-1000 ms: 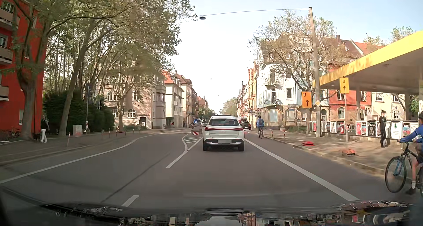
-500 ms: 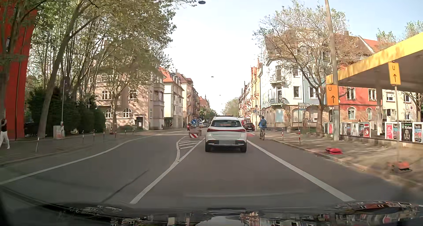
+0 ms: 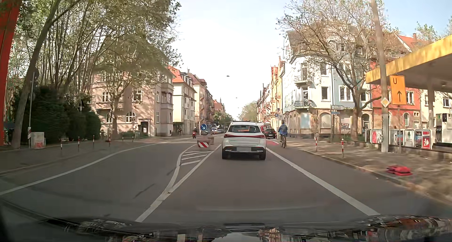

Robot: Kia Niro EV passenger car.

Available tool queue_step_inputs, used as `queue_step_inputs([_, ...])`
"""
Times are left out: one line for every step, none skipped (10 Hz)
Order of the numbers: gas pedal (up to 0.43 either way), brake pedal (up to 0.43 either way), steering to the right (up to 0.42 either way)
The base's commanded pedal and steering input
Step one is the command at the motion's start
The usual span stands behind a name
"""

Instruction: Follow the waypoints while adhering to traffic rules and regulations

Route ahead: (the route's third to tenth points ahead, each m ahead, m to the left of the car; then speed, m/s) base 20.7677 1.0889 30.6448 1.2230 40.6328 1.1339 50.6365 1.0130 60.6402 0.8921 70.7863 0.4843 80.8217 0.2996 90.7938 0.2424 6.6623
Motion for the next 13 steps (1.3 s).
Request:
queue_step_inputs([0.047,0.0,-0.007])
queue_step_inputs([0.047,0.0,-0.004])
queue_step_inputs([0.047,0.0,-0.001])
queue_step_inputs([0.047,0.0,0.0])
queue_step_inputs([0.047,0.0,-0.001])
queue_step_inputs([0.047,0.0,-0.001])
queue_step_inputs([0.047,0.0,-0.001])
queue_step_inputs([0.047,0.0,0.0])
queue_step_inputs([0.047,0.0,0.0])
queue_step_inputs([0.047,0.0,0.0])
queue_step_inputs([0.067,0.0,0.0])
queue_step_inputs([0.079,0.0,0.0])
queue_step_inputs([0.079,0.0,0.002])
